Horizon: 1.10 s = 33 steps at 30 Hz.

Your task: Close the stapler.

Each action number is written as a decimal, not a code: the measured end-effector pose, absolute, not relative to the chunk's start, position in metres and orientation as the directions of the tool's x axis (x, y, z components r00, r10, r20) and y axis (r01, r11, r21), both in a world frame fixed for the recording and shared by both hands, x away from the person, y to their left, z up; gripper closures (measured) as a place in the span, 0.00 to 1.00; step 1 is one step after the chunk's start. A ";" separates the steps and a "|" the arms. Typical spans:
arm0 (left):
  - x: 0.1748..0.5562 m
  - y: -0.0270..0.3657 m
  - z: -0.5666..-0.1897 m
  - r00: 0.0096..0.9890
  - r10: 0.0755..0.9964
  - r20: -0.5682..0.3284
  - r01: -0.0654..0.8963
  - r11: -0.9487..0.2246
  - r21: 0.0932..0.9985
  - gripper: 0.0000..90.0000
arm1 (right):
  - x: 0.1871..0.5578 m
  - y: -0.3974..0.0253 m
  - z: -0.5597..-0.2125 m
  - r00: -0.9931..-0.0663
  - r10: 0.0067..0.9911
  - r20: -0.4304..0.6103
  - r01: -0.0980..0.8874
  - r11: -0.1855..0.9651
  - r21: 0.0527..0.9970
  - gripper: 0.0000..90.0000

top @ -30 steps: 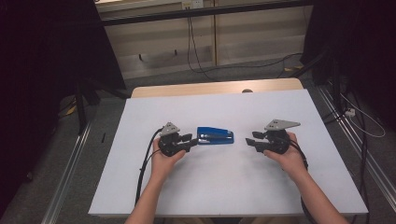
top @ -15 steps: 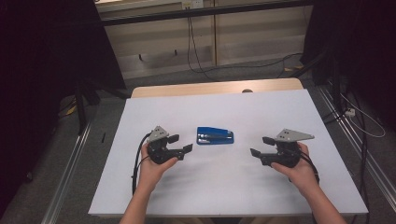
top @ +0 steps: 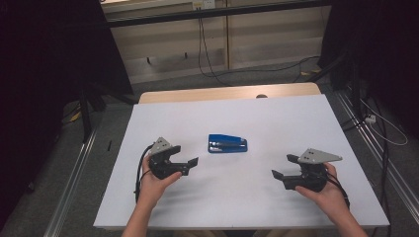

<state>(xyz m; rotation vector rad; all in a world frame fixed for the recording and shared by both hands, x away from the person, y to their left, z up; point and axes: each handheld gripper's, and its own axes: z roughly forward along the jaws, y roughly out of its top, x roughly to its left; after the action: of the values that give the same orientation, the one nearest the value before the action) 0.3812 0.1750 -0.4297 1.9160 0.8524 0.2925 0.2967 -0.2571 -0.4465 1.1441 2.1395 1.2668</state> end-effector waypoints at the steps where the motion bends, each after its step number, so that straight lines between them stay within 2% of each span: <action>1: 0.380 0.177 -0.430 0.722 0.674 -0.152 0.441 -0.280 0.853 0.14 | 0.295 -0.258 -0.447 -0.578 0.814 0.060 0.448 0.255 0.857 0.21; 10: 0.370 0.189 -0.433 0.718 0.686 -0.117 0.435 -0.312 0.845 0.13 | 0.284 -0.269 -0.451 -0.560 0.825 0.076 0.456 0.231 0.860 0.19; 33: 0.355 0.226 -0.437 0.712 0.694 -0.112 0.438 -0.314 0.842 0.09 | 0.278 -0.278 -0.453 -0.550 0.831 0.086 0.452 0.210 0.867 0.15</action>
<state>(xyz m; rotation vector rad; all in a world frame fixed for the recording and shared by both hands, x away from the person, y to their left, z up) 0.3545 0.2263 -0.4366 1.9609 0.8695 0.3359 0.2780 -0.2782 -0.4529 1.1915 2.0908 1.2845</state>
